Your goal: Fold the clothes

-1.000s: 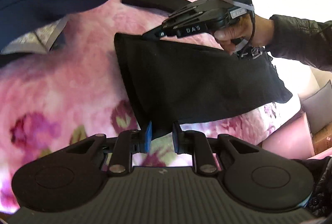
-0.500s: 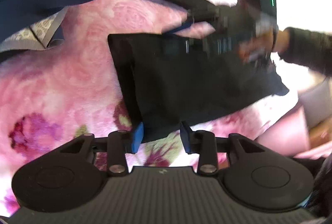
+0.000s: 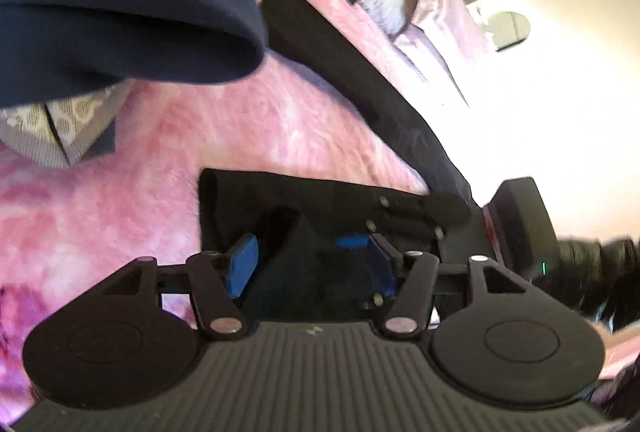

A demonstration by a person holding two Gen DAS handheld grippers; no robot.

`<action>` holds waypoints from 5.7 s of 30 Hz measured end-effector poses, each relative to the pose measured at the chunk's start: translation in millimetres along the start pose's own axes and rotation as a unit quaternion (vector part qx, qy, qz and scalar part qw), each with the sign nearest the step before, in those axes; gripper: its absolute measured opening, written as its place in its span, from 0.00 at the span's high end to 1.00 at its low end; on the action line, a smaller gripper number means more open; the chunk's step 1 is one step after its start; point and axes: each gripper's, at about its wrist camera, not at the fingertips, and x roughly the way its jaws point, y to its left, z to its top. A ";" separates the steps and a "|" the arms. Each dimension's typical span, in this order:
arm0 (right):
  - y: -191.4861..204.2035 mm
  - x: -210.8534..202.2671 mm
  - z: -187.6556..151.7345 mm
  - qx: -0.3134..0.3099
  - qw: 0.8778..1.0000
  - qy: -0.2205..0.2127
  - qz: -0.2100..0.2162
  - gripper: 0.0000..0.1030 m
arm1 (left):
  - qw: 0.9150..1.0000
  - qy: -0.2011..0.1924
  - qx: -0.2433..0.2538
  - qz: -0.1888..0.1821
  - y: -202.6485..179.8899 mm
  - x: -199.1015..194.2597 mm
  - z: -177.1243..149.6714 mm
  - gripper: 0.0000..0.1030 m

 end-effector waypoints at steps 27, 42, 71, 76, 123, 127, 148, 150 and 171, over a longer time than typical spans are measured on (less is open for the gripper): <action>-66.0 -62.5 -42.9 0.174 0.973 -0.072 -0.132 0.56 | 0.986 -0.142 0.079 0.020 -20.0 27.0 34.2 1.00; -76.8 -29.6 -23.4 0.053 0.996 -0.033 -0.070 0.56 | 0.993 -0.080 0.073 0.053 2.5 -13.7 -26.2 1.00; -88.6 -47.8 -12.9 0.126 0.984 -0.090 -0.089 0.57 | 0.993 -0.037 0.044 0.104 -5.6 54.9 21.2 0.66; -87.3 -39.8 -2.4 0.124 0.985 -0.101 -0.064 0.57 | 0.988 -0.087 0.087 0.092 -19.8 36.5 9.9 0.70; -160.6 -20.6 46.9 0.144 0.976 -0.130 -0.102 0.92 | 0.967 -0.130 0.125 0.180 -28.3 36.3 -44.6 0.81; -127.3 -56.8 -14.6 0.206 0.960 -0.125 -0.142 0.38 | 0.949 -0.120 0.154 0.248 -28.0 54.0 -22.9 0.82; 6.3 -124.2 -154.0 0.436 0.881 -0.107 -0.152 0.39 | 0.922 0.013 0.272 0.275 -66.4 44.0 -66.9 0.57; 10.0 -122.3 -152.3 0.433 0.883 -0.106 -0.149 0.38 | 0.920 0.015 0.283 0.270 -62.2 42.7 -69.8 0.57; 19.1 -62.5 -57.5 0.255 0.952 -0.130 -0.109 0.39 | 0.951 -0.014 0.258 0.170 -45.1 41.3 -4.8 0.87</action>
